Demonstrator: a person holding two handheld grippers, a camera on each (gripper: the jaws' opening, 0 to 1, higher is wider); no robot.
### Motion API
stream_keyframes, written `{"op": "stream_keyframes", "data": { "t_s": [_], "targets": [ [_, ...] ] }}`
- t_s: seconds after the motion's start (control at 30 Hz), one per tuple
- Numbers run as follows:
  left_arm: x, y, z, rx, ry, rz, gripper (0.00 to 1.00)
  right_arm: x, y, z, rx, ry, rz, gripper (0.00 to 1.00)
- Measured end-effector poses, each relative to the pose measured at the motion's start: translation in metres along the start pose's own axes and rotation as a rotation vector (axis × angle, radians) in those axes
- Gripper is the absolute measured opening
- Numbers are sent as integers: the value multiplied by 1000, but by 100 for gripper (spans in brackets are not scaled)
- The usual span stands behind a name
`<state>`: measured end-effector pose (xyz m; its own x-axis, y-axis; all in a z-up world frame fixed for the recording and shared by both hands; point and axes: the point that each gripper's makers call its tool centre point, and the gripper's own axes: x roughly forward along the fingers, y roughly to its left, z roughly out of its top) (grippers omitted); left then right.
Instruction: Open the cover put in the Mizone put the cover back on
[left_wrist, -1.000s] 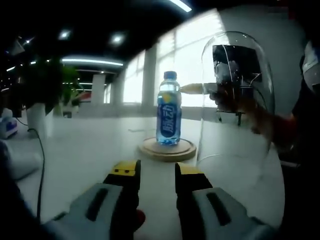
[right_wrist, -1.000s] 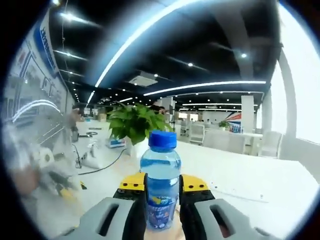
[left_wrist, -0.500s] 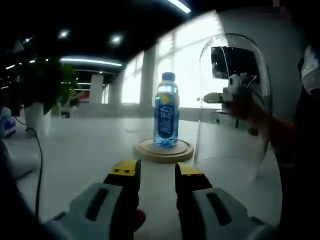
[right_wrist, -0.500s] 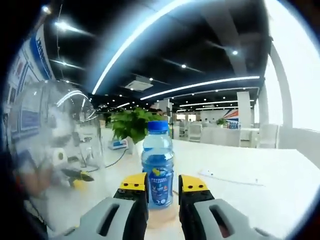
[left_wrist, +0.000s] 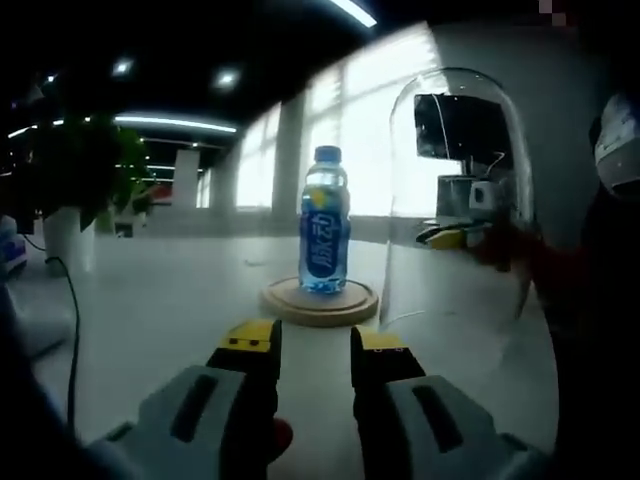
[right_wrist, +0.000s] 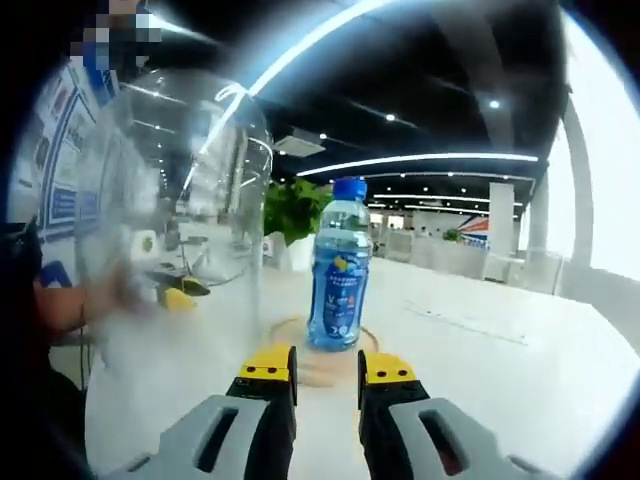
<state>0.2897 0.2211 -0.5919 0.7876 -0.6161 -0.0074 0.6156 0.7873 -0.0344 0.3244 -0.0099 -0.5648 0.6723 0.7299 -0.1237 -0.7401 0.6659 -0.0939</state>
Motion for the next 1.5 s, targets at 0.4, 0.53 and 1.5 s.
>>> {"op": "stream_keyframes", "data": {
  "t_s": [0.4, 0.53, 1.5],
  "targets": [
    [-2, 5, 1, 9, -7, 16, 23, -32, -13, -36, 105, 7, -104, 12],
    [-1, 5, -1, 26, 8, 19, 23, -38, -10, -42, 74, -17, -115, 12],
    [-1, 1, -5, 29, 32, 6, 22, -43, -10, -44, 106, -53, -121, 12]
  ]
}}
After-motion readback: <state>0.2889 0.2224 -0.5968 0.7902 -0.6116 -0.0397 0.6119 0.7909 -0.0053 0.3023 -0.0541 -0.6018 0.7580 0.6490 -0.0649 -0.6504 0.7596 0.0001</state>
